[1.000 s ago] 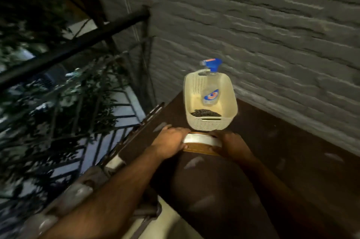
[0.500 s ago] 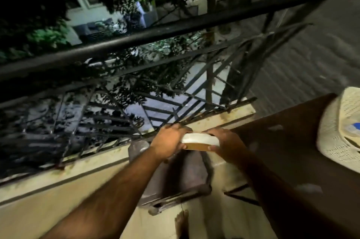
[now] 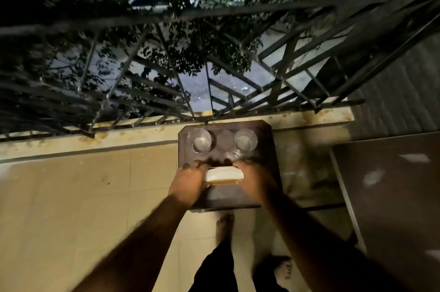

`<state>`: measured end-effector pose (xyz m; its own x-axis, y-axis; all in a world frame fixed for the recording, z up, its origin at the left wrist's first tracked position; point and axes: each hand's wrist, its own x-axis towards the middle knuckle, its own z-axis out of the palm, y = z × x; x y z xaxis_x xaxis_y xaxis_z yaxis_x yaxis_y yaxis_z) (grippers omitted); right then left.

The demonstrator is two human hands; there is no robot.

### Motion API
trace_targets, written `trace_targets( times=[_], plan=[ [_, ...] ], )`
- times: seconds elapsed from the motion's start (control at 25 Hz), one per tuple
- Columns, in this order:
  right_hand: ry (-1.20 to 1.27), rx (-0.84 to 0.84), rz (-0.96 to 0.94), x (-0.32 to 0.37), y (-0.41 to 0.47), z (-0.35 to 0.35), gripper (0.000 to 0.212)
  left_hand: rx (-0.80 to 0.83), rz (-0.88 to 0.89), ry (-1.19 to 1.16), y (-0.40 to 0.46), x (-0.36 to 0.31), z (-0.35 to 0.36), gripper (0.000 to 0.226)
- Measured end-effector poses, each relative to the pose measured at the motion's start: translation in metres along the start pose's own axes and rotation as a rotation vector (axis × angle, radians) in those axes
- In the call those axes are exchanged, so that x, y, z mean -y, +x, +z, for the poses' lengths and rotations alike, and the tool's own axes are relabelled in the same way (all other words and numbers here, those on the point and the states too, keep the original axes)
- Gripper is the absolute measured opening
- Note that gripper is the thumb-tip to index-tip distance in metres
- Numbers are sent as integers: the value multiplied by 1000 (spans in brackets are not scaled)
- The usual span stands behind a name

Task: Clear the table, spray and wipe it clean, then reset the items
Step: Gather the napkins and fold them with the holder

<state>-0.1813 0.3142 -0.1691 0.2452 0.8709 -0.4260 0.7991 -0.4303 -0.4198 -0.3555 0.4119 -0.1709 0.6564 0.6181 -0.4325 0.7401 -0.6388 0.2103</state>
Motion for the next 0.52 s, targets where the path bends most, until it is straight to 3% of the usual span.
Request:
trace_targets(
  times=[0.16, 0.52],
  plan=[
    [-25, 14, 31, -2, 26, 37, 47, 46, -75, -63, 20, 15, 36, 47],
    [-98, -2, 23, -25, 40, 71, 43, 76, -68, -44, 33, 19, 72, 54]
  ],
)
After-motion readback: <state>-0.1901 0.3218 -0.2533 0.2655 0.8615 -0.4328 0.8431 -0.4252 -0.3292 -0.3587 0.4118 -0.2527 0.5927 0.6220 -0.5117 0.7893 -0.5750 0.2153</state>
